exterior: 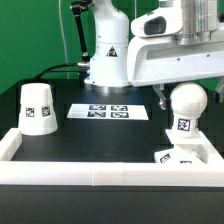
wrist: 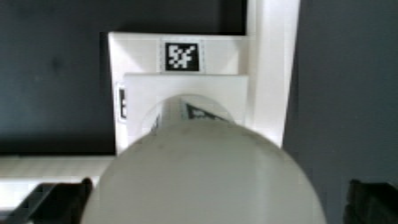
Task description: Assemble lamp
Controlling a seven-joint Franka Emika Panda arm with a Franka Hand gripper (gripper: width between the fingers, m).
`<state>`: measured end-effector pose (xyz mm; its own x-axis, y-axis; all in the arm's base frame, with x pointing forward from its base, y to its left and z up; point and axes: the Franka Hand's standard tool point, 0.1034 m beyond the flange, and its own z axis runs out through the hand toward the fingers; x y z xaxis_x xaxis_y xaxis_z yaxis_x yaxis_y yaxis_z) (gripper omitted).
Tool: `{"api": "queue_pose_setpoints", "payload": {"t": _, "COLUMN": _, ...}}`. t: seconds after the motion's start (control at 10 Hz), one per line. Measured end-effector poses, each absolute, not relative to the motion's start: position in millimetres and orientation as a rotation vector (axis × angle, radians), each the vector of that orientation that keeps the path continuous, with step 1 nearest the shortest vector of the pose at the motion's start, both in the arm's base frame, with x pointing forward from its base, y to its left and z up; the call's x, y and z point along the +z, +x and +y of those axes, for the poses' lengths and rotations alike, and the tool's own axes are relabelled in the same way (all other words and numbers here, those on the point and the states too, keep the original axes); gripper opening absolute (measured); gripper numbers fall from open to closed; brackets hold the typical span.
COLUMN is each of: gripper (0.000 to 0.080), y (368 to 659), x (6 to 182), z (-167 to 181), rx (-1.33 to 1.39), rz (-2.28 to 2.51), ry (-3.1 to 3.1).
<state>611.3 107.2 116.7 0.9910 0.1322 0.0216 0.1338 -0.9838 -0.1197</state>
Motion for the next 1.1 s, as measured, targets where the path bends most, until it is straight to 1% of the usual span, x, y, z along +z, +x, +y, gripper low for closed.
{"api": "queue_pose_setpoints", "payload": {"t": 0.1, "gripper": 0.0699, "y": 612.2, "x": 117.4, "z": 106.5, "rx": -0.036, "rz": -0.371, "ry": -3.008}}
{"api": "queue_pose_setpoints", "payload": {"t": 0.6, "gripper": 0.0699, "y": 612.5, "x": 116.2, "z": 102.9, "rx": -0.06, "rz": -0.853, "ry": -2.92}}
{"api": "queue_pose_setpoints", "payload": {"t": 0.8, "gripper": 0.0699, "y": 617.7, "x": 118.5, "z": 106.0, "rx": -0.106, "rz": -1.264, "ry": -2.82}}
{"api": "queue_pose_setpoints", "payload": {"t": 1.1, "gripper": 0.0699, "y": 617.5, "x": 116.1, "z": 107.9, "rx": -0.122, "rz": -1.755, "ry": -2.603}}
